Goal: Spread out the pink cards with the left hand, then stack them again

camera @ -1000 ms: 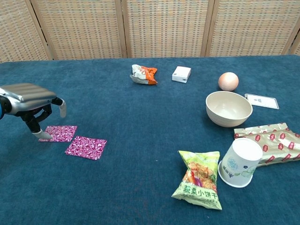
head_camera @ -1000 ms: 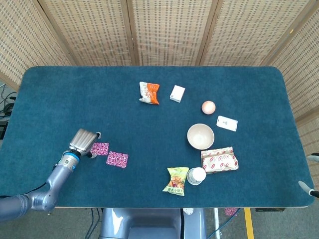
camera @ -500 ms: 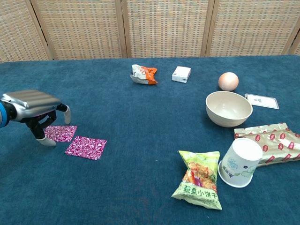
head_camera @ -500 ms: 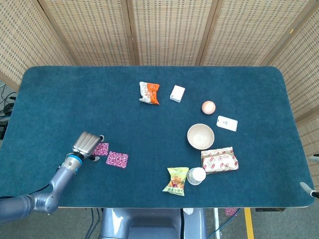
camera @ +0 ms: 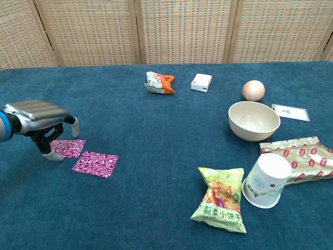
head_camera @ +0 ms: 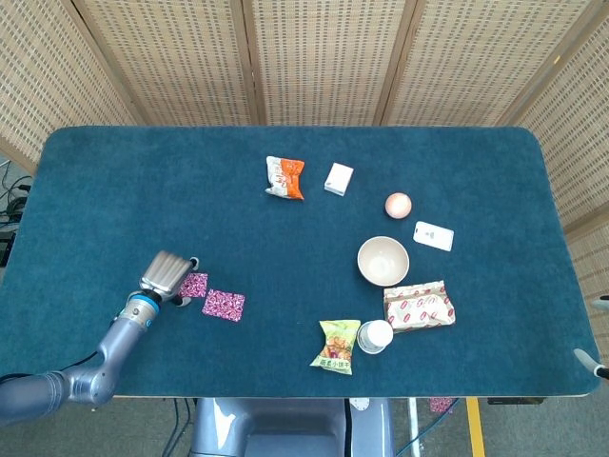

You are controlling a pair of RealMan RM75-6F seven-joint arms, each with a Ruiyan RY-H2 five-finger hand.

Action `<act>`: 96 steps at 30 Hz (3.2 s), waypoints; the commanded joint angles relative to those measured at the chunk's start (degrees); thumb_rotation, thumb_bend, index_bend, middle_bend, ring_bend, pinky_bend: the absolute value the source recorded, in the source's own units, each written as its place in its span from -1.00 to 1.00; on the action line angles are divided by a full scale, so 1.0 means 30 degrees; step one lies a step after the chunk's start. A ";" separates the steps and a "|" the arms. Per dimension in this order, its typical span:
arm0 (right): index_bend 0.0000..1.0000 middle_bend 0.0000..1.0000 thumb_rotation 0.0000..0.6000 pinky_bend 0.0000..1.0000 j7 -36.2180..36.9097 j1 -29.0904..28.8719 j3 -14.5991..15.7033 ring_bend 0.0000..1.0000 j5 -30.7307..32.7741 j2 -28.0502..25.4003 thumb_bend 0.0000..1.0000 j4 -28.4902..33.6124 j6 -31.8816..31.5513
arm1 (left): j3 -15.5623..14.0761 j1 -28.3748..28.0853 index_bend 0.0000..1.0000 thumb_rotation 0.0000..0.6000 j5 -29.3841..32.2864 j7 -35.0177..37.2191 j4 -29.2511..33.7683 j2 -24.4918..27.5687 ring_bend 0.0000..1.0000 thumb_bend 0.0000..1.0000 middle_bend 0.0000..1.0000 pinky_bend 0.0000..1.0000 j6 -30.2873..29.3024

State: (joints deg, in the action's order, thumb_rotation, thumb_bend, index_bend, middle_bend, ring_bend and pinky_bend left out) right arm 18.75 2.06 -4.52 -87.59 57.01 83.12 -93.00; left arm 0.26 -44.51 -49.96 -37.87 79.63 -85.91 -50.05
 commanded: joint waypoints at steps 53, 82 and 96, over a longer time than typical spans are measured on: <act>-0.36 -0.40 1.00 -0.83 0.0104 0.0094 -0.0048 -0.71 0.0122 -0.0001 -0.69 -0.0077 0.0003 | -0.0275 -0.0099 -0.30 0.71 0.0708 -0.0477 0.0222 -0.0154 0.53 -0.41 0.52 0.40 -0.0015; -0.36 -0.40 1.00 -0.83 0.0191 0.0139 -0.0116 -0.71 0.0111 0.0065 -0.69 -0.0158 -0.0162 | -0.0008 -0.0020 -0.19 0.71 0.0016 0.0484 0.0797 0.0347 0.53 -0.37 0.52 0.40 -0.0146; -0.36 -0.40 1.00 -0.83 0.0134 0.0154 -0.0127 -0.71 0.0090 0.0038 -0.69 -0.0092 -0.0215 | 0.0045 -0.0260 -0.19 0.71 -0.1925 0.0704 0.2595 0.0903 0.53 -0.39 0.53 0.40 -0.0549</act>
State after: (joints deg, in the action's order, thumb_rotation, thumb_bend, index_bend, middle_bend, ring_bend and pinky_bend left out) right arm 19.15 2.52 -4.90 -87.32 57.12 82.83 -93.65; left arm 0.40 -45.11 -55.32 -35.69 86.98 -83.27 -51.60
